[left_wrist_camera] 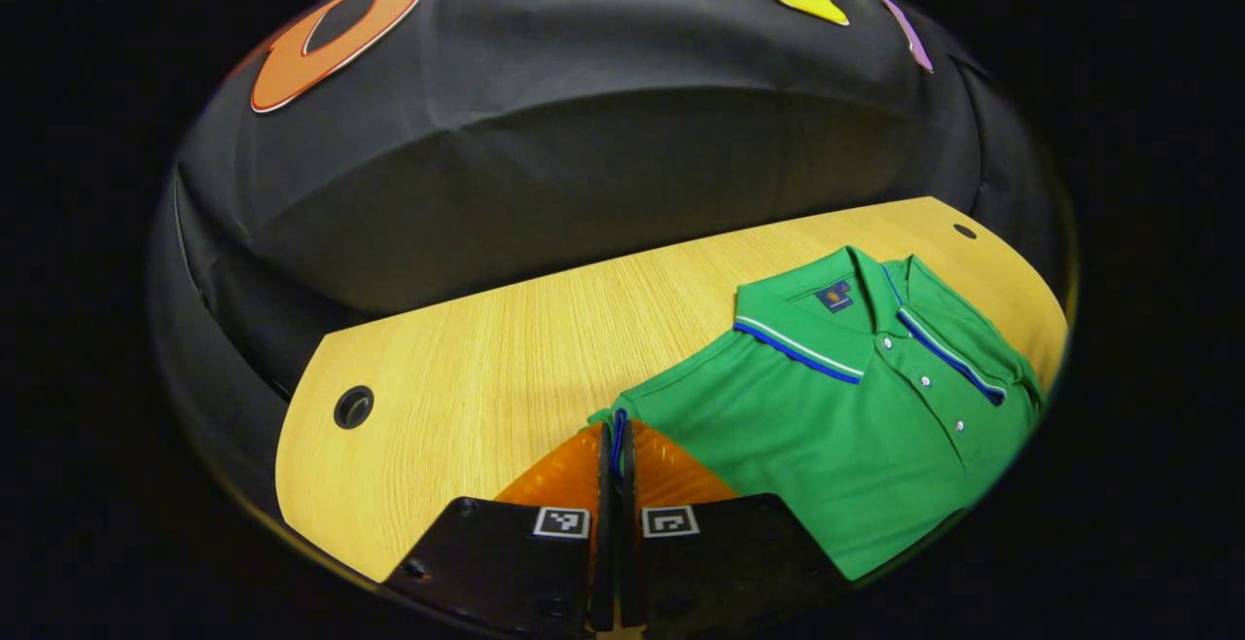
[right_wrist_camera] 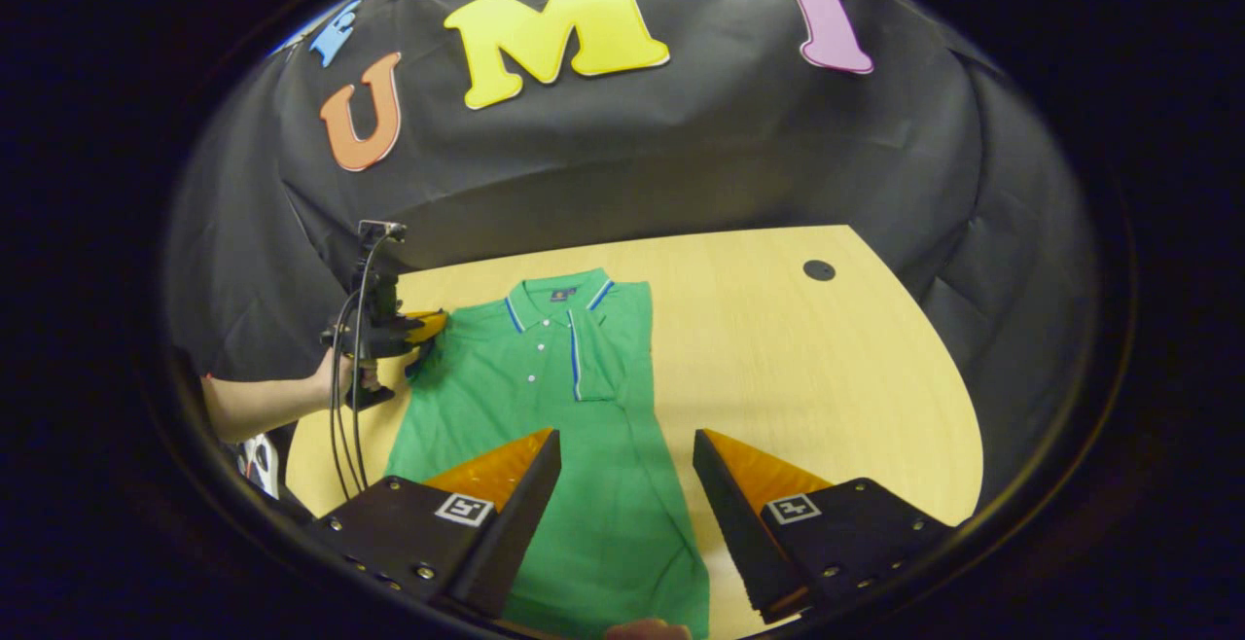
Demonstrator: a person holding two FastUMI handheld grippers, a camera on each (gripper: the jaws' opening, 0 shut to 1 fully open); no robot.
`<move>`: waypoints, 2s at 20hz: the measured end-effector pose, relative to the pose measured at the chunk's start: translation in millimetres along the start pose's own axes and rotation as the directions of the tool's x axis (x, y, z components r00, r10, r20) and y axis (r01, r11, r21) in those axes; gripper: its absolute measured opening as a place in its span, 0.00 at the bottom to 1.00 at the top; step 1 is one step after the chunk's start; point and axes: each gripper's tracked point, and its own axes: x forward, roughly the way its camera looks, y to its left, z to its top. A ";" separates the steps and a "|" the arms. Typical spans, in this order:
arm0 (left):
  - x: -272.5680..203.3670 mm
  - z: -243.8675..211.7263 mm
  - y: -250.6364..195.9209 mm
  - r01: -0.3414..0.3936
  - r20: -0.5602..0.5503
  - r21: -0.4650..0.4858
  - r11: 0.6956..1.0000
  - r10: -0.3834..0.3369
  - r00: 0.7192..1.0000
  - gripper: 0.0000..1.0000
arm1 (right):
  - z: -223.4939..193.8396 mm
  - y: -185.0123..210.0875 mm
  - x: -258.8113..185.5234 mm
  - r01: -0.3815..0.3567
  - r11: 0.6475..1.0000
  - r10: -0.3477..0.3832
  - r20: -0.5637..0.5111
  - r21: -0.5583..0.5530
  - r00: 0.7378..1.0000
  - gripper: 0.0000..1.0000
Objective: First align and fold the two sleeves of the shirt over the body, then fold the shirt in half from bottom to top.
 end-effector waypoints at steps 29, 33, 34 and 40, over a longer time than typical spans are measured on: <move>-56.2 49.7 -146.1 0.188 -0.033 -0.024 0.982 -0.189 0.981 0.98 | -11.2 -24.6 -48.3 -0.010 0.992 0.002 0.068 0.124 0.998 0.86; -91.8 34.9 -116.4 0.127 -0.023 -0.055 0.990 -0.128 0.992 0.97 | -11.7 -9.5 -47.0 -0.030 0.995 0.025 0.062 0.095 0.998 0.86; -102.9 29.4 -109.2 0.114 -0.021 -0.062 0.992 -0.115 0.993 0.97 | -11.4 -5.4 -46.3 -0.037 0.996 0.032 0.055 0.085 0.998 0.86; -185.3 -12.9 -80.1 0.071 -0.021 -0.092 0.993 -0.073 0.997 0.97 | -15.6 7.9 -46.5 -0.062 0.998 0.062 0.024 -0.014 0.998 0.86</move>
